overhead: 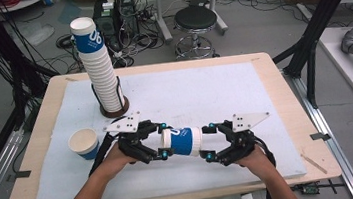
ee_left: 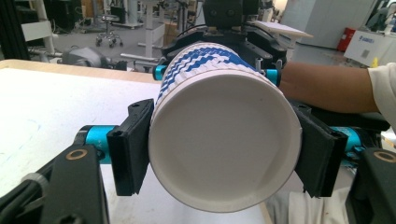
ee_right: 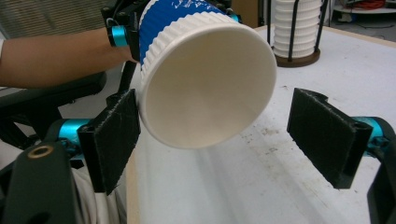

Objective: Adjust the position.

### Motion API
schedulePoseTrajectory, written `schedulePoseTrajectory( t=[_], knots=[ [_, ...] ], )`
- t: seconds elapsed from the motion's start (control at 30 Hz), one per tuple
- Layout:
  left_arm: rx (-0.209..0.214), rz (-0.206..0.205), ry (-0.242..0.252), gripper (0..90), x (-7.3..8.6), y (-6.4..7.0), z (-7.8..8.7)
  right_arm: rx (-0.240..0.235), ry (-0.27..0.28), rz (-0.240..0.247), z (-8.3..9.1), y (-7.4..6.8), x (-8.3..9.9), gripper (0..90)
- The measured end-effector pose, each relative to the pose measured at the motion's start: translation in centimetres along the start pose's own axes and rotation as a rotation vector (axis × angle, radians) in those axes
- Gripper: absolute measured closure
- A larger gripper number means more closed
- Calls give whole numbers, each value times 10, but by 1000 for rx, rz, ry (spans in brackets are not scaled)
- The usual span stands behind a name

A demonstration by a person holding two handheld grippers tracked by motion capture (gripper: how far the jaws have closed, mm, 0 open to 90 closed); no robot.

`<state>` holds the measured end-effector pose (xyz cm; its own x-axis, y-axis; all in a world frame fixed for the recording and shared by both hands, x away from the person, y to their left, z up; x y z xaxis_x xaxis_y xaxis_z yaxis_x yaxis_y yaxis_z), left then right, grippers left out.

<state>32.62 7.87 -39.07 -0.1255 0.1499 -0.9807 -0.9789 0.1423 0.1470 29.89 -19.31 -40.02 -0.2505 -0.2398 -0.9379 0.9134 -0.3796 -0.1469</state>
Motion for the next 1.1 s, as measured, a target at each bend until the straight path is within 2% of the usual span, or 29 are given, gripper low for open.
schedulePoseTrajectory(
  t=[0.13, 0.2, 0.3, 0.43, 0.5, 0.6, 0.7, 0.97, 1.1],
  knots=[
    [23, -3, 17, 297, -1, 2, -3, -24, 7, -1, -3, -2, -1, 177],
    [37, -5, 38, 298, -2, 2, -4, -45, 12, -6, -4, -3, -1, 149],
    [50, 3, 71, 299, -2, 3, -6, -74, 23, -22, -5, -4, -1, 148],
    [58, 12, 88, 299, 1, 2, -8, -88, 25, -54, -7, -5, -1, 149],
    [60, 9, 86, 299, 2, 3, -10, -95, 20, -51, -7, -5, 0, 152],
    [62, 6, 85, 303, 1, 3, -10, -104, 27, -22, -6, -6, -1, 208],
    [56, -5, 69, 308, 2, 3, -10, -102, 31, -17, -4, -5, -2, 246],
    [41, -13, 30, 309, 4, 5, -13, -91, -12, 13, 0, -4, -4, 283],
    [41, -2, -3, 301, 3, 7, -15, -93, -29, 29, 3, -4, -7, 285]
  ],
)
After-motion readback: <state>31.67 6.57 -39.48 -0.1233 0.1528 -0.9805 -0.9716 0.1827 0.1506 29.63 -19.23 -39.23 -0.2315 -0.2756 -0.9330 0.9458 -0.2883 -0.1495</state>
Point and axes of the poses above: each handheld gripper's, and its own axes: z roughly backward along the jaws, x roughly out of its underside, y roughly to its right, the point moved 3 cm from there along -z, roughly forward along the jaws, and after that the axes turned 7 degrees about x, right-handed, at the moved point
